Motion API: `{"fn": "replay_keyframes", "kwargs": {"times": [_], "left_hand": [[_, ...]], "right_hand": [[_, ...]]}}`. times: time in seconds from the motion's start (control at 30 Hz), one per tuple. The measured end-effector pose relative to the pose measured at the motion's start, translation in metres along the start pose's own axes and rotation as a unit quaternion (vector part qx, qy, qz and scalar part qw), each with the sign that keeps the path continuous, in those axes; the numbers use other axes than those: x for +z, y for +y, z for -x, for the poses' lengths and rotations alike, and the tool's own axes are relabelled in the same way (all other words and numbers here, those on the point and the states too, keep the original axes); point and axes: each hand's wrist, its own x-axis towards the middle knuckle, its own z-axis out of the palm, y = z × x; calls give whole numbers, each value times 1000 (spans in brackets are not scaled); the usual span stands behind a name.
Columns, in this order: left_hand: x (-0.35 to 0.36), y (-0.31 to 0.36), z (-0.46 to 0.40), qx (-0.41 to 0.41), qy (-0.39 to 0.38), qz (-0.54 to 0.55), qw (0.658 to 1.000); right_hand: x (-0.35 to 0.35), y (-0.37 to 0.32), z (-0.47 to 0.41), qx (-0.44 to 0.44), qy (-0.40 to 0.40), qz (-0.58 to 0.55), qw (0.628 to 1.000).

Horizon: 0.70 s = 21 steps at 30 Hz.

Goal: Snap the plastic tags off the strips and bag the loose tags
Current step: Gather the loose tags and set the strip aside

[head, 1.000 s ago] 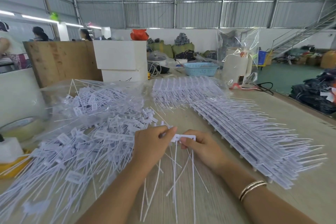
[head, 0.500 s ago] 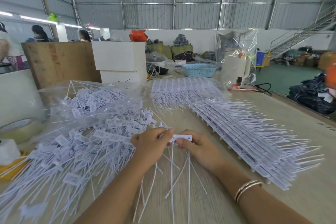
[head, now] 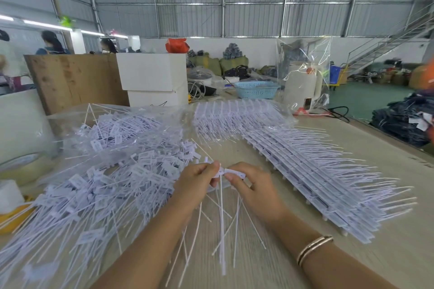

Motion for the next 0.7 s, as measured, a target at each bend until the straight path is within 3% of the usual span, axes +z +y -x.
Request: {"fn": "replay_keyframes", "kwargs": {"times": [0.13,0.3,0.4,0.5,0.7], "left_hand": [[2,1,0,6,12,10,1000],[4,1,3,21,10,13,1000],[-2,4,3,-15,27,75,997],[-10,6,-2,-6,64,100,993],[-5,3,1,109,83,78,987]], "right_hand": [[1,-3,0,108,-1,-158,982],[2,-5,0,136,13,-274,952],[-9,0,-3,192,78,-351,913],[-24,14,-3,228,123,-346,902],[-19,30,-5,280,87,-269,917]]}}
